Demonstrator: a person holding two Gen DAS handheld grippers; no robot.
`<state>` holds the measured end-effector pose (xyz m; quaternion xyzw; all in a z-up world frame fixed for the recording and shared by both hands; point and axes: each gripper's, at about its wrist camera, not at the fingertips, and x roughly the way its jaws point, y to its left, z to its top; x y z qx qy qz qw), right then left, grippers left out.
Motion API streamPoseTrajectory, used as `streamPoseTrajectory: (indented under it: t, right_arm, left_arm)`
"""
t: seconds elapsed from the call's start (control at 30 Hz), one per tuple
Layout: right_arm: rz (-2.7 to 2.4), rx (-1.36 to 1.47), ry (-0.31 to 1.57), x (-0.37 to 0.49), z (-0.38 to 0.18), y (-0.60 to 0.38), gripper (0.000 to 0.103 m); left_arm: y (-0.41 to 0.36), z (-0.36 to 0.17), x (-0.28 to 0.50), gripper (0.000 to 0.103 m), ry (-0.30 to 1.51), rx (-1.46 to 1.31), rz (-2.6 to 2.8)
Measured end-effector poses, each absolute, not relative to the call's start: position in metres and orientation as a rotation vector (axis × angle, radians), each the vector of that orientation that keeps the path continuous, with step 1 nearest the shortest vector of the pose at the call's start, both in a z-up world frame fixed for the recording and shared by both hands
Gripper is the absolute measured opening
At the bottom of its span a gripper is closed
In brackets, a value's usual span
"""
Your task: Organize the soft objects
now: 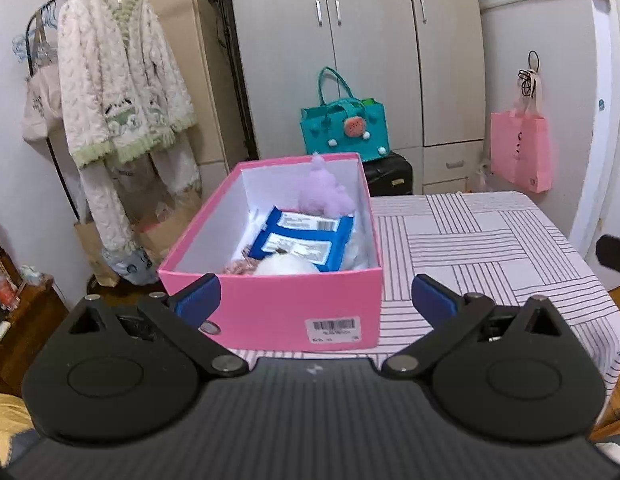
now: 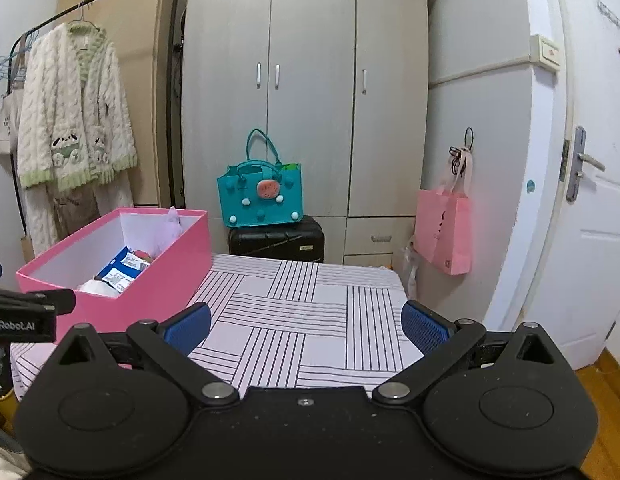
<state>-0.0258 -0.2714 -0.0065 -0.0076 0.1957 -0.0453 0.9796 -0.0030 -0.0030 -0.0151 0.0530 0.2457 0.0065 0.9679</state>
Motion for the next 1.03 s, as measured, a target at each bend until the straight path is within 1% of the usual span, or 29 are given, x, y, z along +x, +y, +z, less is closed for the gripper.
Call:
streamPoseTrajectory:
  t: [0.5, 1.03]
  right_arm:
    - [-0.081, -0.053, 0.372, -0.0339, -0.0112, -0.2629, 0.103]
    - [-0.091, -0.026, 0.397, -0.0242, -0.0159, -0.2633, 0.103]
  left_arm:
    - [0.0065, -0.0167, -0.0022, 0.103, 0.515, 0.078, -0.006]
    - [0.0082, -0.0145, -0.0035, 0.103, 0.525, 0.063, -0.004]
